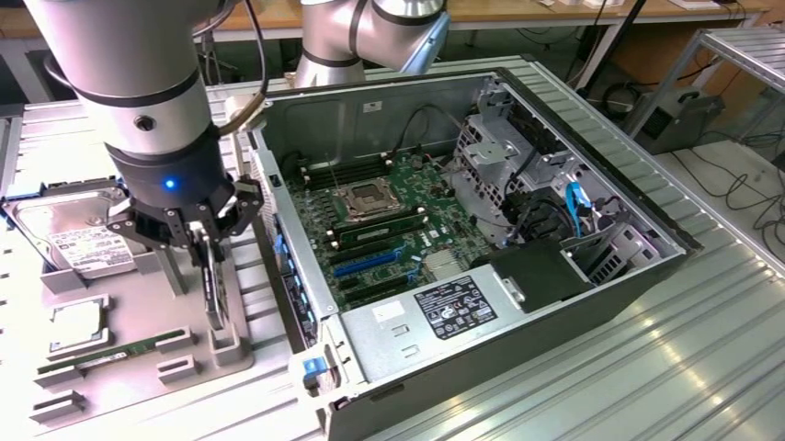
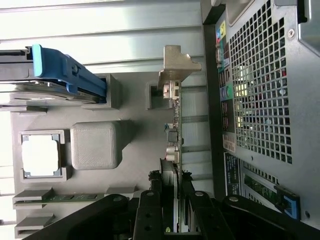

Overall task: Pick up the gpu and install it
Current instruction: 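Pick up the gpu and move the gpu toward the slot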

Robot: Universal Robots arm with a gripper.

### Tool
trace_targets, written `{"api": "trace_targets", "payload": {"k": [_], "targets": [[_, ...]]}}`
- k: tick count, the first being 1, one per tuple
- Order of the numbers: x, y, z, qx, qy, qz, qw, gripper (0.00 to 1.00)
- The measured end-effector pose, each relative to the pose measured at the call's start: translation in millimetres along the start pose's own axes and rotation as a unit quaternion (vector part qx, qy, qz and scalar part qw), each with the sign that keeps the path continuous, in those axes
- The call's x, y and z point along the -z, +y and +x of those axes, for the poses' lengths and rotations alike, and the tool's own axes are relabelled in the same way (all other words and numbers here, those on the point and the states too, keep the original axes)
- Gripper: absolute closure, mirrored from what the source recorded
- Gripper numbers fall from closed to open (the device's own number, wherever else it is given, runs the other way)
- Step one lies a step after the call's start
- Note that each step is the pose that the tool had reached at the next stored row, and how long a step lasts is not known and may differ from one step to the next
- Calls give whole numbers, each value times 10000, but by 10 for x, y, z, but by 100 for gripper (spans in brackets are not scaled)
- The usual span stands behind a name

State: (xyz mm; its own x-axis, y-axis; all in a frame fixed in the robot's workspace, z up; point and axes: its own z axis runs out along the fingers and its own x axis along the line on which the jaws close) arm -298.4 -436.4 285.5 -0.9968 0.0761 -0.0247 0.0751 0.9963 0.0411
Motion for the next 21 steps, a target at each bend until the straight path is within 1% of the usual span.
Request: {"api": "trace_targets", "payload": {"k": [21], "targets": [[128,5,-3,0,0,0,10000,74]]}}
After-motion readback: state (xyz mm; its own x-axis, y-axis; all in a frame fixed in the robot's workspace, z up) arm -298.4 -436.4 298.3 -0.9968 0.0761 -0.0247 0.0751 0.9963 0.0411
